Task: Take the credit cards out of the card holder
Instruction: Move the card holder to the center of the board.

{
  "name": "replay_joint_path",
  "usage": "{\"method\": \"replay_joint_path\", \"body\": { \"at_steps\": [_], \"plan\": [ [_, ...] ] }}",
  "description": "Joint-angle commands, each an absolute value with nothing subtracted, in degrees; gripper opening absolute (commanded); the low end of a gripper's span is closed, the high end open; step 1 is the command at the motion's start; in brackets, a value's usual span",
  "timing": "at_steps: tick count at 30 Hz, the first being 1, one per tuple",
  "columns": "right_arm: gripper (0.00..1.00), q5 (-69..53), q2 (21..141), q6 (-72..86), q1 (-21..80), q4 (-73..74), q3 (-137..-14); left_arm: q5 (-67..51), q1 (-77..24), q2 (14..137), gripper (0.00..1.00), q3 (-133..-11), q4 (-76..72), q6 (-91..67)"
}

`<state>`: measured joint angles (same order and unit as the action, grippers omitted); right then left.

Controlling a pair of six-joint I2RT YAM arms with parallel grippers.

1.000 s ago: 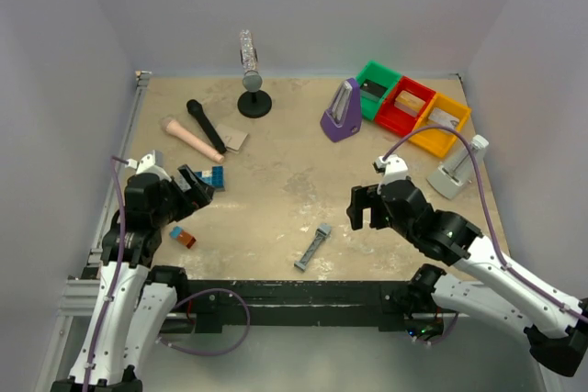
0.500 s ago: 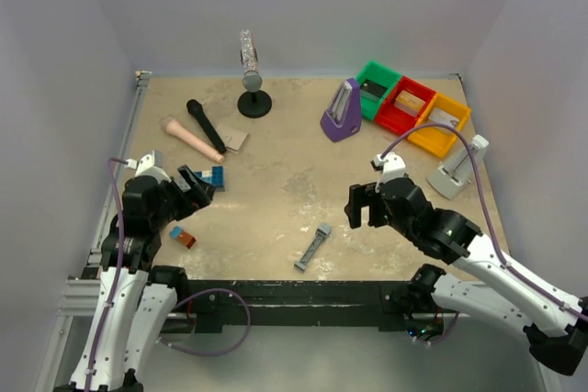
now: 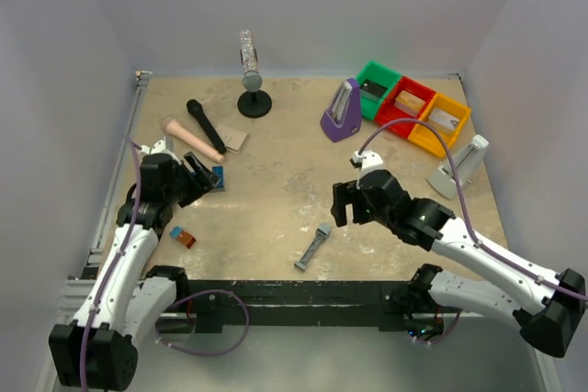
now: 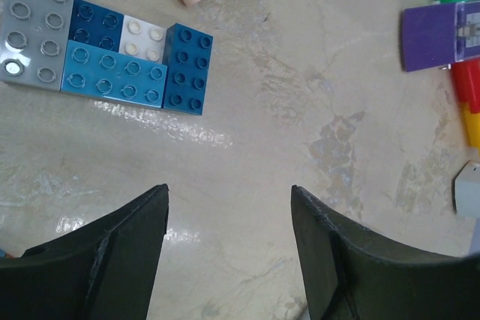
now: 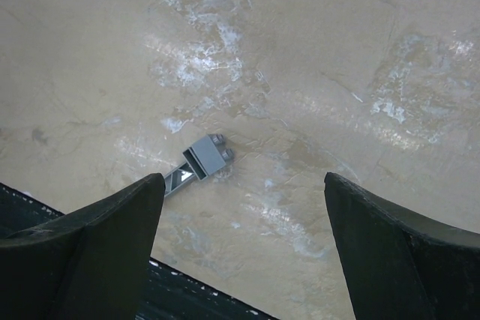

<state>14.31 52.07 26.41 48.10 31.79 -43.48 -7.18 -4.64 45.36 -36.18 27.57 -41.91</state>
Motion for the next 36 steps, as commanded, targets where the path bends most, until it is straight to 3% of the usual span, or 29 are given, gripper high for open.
{"method": "replay_joint_path", "body": {
  "at_steps": [1, 9, 20, 24, 36],
  "plan": [
    [0.89, 11.43, 52.64, 26.98, 48.25, 27.78, -46.41, -3.97, -5.27, 51.05, 0.69, -39.01, 21.71, -44.82],
    [0.89, 8.00, 59.49, 26.89, 48.25, 20.40, -49.56, 8.78, -5.62, 59.14, 0.69, -46.92, 23.99, -44.30],
    [0.89, 5.54, 77.33, 32.60, 47.37, 12.39, -62.66, 8.54, -5.62, 64.41, 0.68, -50.36, 20.92, -42.02],
    [0.89, 5.01, 78.14, 33.31, 46.93, 10.55, -61.79, 5.97, -6.94, 70.82, 0.63, -54.22, 18.11, -40.52],
    [0.89, 1.32, 71.99, 34.45, 46.49, 12.57, -53.71, 13.27, -12.30, 88.84, 0.64, -67.14, 14.33, -37.88]
  ]
}}
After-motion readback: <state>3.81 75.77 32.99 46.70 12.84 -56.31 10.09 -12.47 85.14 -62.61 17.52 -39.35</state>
